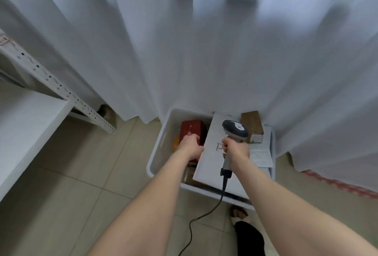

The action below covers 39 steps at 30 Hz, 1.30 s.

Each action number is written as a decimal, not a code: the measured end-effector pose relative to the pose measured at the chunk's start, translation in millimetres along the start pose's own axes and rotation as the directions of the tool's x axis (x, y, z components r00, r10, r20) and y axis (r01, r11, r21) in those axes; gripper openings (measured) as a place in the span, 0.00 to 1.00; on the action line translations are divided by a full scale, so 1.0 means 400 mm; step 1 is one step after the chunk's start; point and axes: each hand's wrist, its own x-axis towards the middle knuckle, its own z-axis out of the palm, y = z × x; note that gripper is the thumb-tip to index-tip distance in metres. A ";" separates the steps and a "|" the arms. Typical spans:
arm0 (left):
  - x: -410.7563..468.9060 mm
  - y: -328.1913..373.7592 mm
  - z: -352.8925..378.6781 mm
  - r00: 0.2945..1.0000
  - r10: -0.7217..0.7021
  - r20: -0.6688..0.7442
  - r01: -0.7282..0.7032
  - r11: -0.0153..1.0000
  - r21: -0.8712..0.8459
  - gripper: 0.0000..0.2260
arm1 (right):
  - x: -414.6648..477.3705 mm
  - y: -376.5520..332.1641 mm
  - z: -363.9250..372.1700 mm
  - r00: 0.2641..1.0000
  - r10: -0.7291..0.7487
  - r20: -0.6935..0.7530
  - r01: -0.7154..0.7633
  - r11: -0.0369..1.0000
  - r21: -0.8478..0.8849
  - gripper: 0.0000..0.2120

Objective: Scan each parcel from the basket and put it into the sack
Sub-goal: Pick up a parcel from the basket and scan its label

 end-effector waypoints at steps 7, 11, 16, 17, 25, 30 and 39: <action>0.273 0.186 0.183 0.990 -0.072 0.121 0.098 0.967 -0.233 0.23 | 0.353 -0.092 -0.120 0.995 0.053 -0.081 -0.064 0.989 -0.133 0.09; 0.394 0.283 0.293 0.974 -0.105 0.198 0.174 0.913 -0.369 0.26 | 0.518 -0.126 -0.173 0.992 0.050 -0.120 -0.070 0.984 -0.165 0.06; 0.487 0.351 0.386 0.954 -0.169 0.248 0.270 0.843 -0.465 0.25 | 0.628 -0.111 -0.199 0.995 0.088 -0.050 -0.096 0.978 -0.185 0.07; 0.492 0.358 0.398 0.949 -0.175 0.264 0.286 0.830 -0.478 0.24 | 0.642 -0.103 -0.204 0.994 0.107 -0.029 -0.110 0.977 -0.184 0.05; 0.405 0.301 0.279 0.926 -0.327 0.188 0.364 0.649 -0.668 0.20 | 0.557 -0.124 -0.153 0.963 0.215 0.165 -0.184 0.966 -0.184 0.08; 0.293 0.230 0.108 0.900 -0.427 0.082 0.302 0.479 -0.824 0.18 | 0.404 -0.182 -0.056 0.939 0.184 0.292 -0.146 0.978 -0.146 0.07; 0.004 0.089 -0.181 0.850 -0.523 -0.067 0.110 0.300 -0.948 0.23 | 0.015 -0.259 0.140 0.864 0.101 0.493 -0.063 0.994 -0.092 0.06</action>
